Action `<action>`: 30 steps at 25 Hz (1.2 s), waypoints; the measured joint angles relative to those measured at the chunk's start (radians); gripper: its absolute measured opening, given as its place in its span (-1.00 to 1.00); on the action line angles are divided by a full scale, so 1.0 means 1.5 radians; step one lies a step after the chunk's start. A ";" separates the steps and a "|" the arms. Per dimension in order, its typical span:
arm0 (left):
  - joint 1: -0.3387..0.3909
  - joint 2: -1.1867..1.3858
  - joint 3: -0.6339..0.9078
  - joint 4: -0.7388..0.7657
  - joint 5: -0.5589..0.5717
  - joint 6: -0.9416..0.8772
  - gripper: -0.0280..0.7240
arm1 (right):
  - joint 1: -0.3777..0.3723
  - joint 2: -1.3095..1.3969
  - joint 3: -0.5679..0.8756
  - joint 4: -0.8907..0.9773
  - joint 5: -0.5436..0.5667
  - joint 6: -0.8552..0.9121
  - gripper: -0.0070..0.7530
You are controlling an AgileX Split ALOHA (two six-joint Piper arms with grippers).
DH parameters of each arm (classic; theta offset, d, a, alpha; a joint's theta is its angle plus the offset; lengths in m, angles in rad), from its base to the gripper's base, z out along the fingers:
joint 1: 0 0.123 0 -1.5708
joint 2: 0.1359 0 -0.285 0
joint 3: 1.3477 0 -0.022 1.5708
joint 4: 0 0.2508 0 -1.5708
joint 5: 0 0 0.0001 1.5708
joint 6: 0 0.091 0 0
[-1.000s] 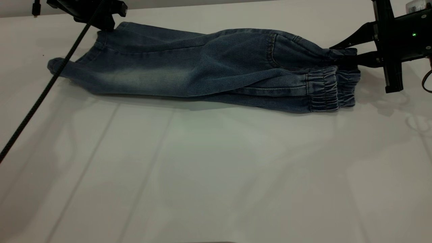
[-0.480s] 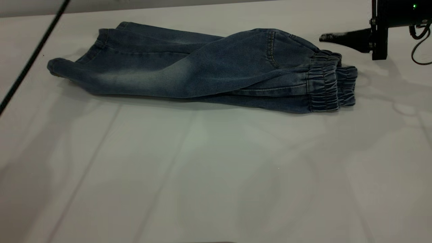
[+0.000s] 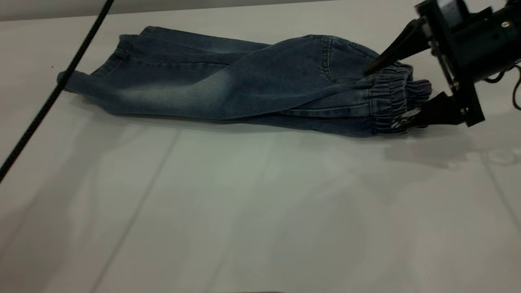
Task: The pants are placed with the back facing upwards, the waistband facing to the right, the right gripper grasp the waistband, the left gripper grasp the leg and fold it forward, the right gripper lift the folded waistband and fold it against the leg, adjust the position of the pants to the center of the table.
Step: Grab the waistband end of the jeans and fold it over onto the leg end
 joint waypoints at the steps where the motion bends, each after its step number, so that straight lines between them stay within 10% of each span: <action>1: -0.002 0.000 0.000 0.000 0.002 0.000 0.33 | 0.004 -0.001 0.000 -0.002 0.000 0.007 0.55; 16: -0.002 0.000 0.000 -0.033 0.021 0.000 0.31 | 0.019 0.003 0.000 0.038 -0.247 0.056 0.50; 26: -0.076 0.002 0.000 -0.051 0.036 0.048 0.31 | 0.019 0.004 0.000 0.156 -0.310 -0.046 -0.76; 30: -0.124 0.022 0.000 -0.052 0.015 0.051 0.31 | 0.019 0.004 0.000 0.161 -0.303 -0.101 -0.85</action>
